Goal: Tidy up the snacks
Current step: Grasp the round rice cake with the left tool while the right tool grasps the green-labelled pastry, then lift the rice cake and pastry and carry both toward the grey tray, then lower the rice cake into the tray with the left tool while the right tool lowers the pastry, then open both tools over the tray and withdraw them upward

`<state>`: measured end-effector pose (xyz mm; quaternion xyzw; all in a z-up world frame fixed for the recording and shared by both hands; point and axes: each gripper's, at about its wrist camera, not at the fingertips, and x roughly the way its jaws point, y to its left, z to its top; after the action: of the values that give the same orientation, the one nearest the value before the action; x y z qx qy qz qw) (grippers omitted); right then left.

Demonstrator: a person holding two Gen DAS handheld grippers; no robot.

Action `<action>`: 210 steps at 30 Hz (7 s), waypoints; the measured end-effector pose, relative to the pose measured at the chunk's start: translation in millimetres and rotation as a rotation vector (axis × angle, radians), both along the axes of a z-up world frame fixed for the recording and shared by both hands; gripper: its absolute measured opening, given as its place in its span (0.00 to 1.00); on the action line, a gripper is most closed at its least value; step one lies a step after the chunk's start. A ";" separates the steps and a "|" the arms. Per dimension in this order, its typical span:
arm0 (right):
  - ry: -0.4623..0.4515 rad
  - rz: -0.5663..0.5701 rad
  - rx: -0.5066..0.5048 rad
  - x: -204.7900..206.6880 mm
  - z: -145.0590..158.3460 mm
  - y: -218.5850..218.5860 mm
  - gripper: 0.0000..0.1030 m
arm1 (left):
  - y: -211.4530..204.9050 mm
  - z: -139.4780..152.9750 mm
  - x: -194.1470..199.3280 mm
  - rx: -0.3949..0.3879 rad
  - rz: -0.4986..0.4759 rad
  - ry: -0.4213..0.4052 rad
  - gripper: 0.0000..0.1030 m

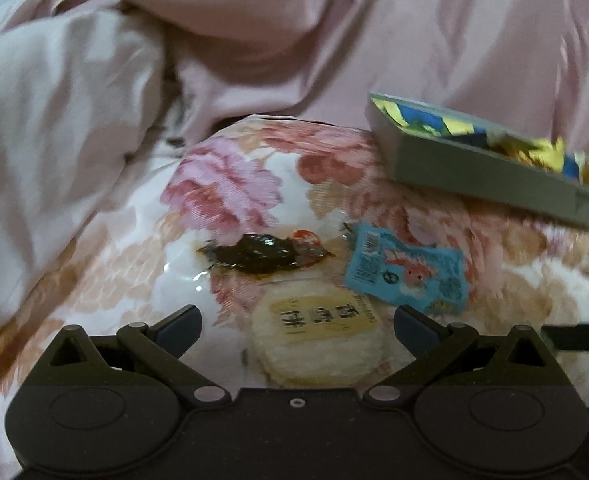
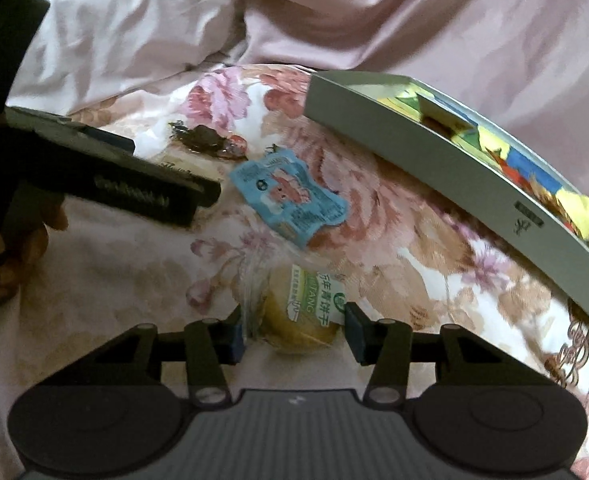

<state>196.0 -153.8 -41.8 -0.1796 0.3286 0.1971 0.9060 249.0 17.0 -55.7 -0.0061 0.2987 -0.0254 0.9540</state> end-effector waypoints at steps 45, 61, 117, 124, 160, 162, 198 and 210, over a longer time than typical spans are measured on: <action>-0.054 -0.047 0.134 10.3 -9.5 -0.1 0.51 | -18.1 -4.2 -7.4 0.046 -0.044 0.052 0.70; -0.170 -0.005 0.026 -60.1 27.7 -37.5 0.51 | -42.7 27.3 -71.9 -0.074 -0.029 0.074 0.70; -0.481 -0.231 0.231 4.4 79.4 -132.0 0.52 | -166.3 145.6 7.2 -0.092 -0.077 -0.217 0.70; -0.527 -0.262 0.226 35.9 65.7 -136.0 0.52 | -172.8 127.5 40.3 -0.080 -0.047 -0.187 0.70; -0.471 -0.284 0.239 64.5 45.3 -144.6 0.53 | -207.4 86.9 101.0 0.000 -0.071 -0.106 0.70; -0.469 -0.283 0.235 64.8 45.4 -144.1 0.53 | -208.9 86.7 101.4 0.010 -0.070 -0.105 0.70; -0.656 -0.230 0.264 6.0 77.8 -136.6 1.00 | -157.4 157.4 18.0 0.012 0.092 -0.262 0.99; -0.675 -0.285 0.364 -39.7 100.6 -149.7 1.00 | -125.8 174.8 -43.6 0.011 0.131 -0.287 0.99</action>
<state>156.3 -303.4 58.8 -0.0236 -0.0060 0.0543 0.9982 205.4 -108.8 119.1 -0.0166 0.1586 0.0379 0.9865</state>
